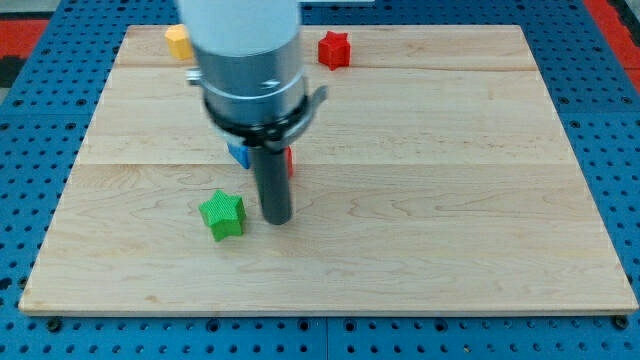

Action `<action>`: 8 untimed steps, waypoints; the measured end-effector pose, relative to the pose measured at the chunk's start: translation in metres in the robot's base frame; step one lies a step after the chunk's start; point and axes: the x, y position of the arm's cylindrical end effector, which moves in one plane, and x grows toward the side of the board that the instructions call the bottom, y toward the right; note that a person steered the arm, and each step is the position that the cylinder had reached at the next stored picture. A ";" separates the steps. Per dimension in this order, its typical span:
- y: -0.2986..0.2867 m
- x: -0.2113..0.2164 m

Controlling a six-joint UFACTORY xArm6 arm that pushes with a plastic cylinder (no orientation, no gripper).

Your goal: Place the red circle in between green star and blue triangle

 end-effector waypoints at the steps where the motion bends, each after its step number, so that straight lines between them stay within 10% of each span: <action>1: 0.038 -0.024; 8: -0.031 -0.062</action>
